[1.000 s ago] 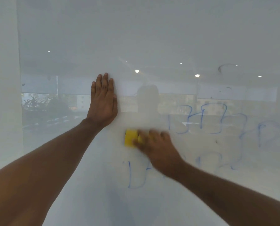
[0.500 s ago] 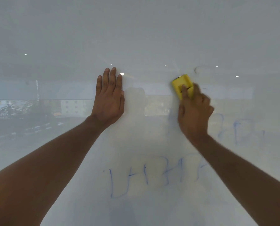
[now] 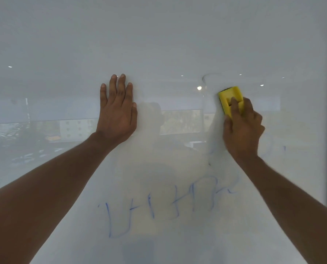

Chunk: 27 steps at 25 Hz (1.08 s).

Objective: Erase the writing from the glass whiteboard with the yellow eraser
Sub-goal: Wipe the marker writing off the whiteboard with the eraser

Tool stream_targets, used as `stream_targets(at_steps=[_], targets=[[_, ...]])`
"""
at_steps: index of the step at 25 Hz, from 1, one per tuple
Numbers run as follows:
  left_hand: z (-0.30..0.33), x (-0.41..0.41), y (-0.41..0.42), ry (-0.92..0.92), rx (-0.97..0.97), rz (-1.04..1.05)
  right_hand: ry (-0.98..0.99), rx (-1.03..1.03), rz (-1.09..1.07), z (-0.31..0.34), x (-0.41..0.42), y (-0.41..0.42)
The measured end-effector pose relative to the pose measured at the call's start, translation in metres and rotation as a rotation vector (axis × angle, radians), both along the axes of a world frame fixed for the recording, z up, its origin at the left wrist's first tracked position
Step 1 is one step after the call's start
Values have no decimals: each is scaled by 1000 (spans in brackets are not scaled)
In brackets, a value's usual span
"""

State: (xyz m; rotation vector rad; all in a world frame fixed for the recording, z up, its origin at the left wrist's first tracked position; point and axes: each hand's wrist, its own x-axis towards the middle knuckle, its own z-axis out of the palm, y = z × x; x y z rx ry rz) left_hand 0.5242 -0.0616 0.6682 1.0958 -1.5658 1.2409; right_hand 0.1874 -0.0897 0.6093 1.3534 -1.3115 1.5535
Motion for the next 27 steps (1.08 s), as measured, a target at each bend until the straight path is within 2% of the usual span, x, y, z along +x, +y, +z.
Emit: stream_targets(at_steps=[1,2,6,7,8,9,10,12,13,14,15,16,19,20,21,22,23,24,27], targets=[[0,-3,-1,2,-4,3,-47,-6,-15,-9,7,1],[-1,-2,-1,7,-8,8,37,-37,-10,-29,20,3],[-3,-6,-3,20,-23,19,1011,-41,60,-147,35,6],[-3,-6,-3,21,-22,22,1128,-23,70,-148,21,5],[-3,-7,-3,24,-21,25,1133,-39,72,-136,5,1],[-3,-7,-3,27,-17,28,1015,-53,67,-115,-11,-5],[-3,-7,-2,31,-13,30,791,-66,69,-88,-26,-10],[-4,-7,-2,37,-16,40,217,-53,1,-33,-58,-11],[-4,-9,-2,41,-19,43,-18,-13,-15,-18,-66,-11],[-4,-11,-1,45,-17,42,-164,30,-21,-15,-65,-11],[-5,-12,-1,53,-12,40,-175,38,-20,-23,-58,-9],[-5,-14,-1,61,-12,41,-50,0,-9,-39,-47,-8],[-7,-17,-1,67,-21,56,752,-68,15,-105,-18,-4],[-7,-17,-1,71,-22,58,933,-76,2,-112,-16,-5],[-7,-17,-1,75,-21,58,1022,-89,0,-104,-18,-7],[-7,-17,-2,78,-22,56,1028,-104,-10,-83,-23,-10],[-7,-17,-2,80,-25,55,944,-114,-37,-56,-28,-13],[-6,-17,-1,81,-29,57,779,-118,-63,-25,-34,-17],[-7,-18,-1,86,-35,63,67,-46,-50,67,-58,-15]])
